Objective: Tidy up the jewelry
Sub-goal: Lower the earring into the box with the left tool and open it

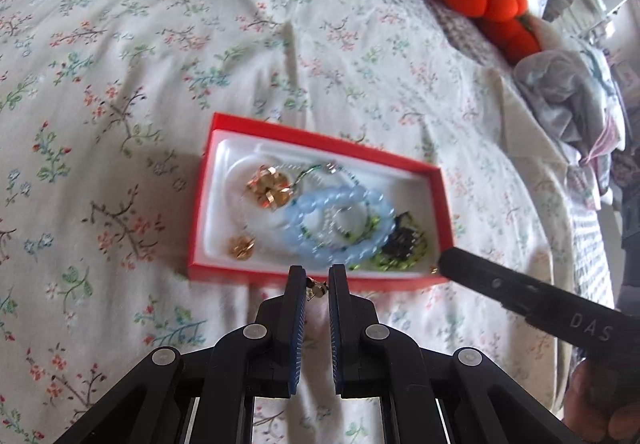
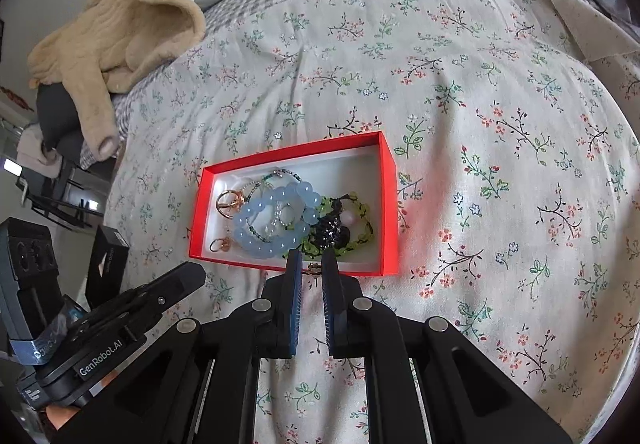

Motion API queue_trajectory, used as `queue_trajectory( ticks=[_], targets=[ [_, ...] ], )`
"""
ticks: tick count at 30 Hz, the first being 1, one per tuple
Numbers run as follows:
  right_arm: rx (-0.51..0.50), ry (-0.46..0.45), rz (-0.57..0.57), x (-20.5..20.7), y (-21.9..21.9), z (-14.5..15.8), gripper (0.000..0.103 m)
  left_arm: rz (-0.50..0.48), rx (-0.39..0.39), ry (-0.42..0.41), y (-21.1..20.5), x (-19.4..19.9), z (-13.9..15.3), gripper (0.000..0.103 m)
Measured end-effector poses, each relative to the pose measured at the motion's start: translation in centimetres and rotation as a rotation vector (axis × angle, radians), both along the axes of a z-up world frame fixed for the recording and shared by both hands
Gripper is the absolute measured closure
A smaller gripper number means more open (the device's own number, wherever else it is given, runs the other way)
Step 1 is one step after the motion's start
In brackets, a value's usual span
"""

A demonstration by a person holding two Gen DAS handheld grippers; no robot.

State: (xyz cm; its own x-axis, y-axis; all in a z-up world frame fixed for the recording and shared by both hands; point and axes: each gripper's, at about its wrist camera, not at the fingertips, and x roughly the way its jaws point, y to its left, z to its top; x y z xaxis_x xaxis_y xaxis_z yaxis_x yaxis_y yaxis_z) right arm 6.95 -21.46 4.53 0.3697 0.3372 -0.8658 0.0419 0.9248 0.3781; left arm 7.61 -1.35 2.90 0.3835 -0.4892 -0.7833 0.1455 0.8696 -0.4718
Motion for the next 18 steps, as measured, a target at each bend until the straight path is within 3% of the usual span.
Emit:
queue_trajectory(
  ticks=[7,16,18],
  targets=[
    [0.019,-0.008,-0.021,1.0,0.1,0.3,0.093,-0.016,-0.044,-0.012,-2.4,1.8,-0.2,0.097],
    [0.043,0.013,-0.066,2.3,-0.8,-0.6,0.093,0.017,-0.024,0.024,-3.4,3.0,-1.5,0.095],
    [0.036,0.017,-0.07,2.4,-0.9,-0.7,0.093,0.013,-0.014,0.027,-3.4,3.0,-1.4,0.09]
  ],
)
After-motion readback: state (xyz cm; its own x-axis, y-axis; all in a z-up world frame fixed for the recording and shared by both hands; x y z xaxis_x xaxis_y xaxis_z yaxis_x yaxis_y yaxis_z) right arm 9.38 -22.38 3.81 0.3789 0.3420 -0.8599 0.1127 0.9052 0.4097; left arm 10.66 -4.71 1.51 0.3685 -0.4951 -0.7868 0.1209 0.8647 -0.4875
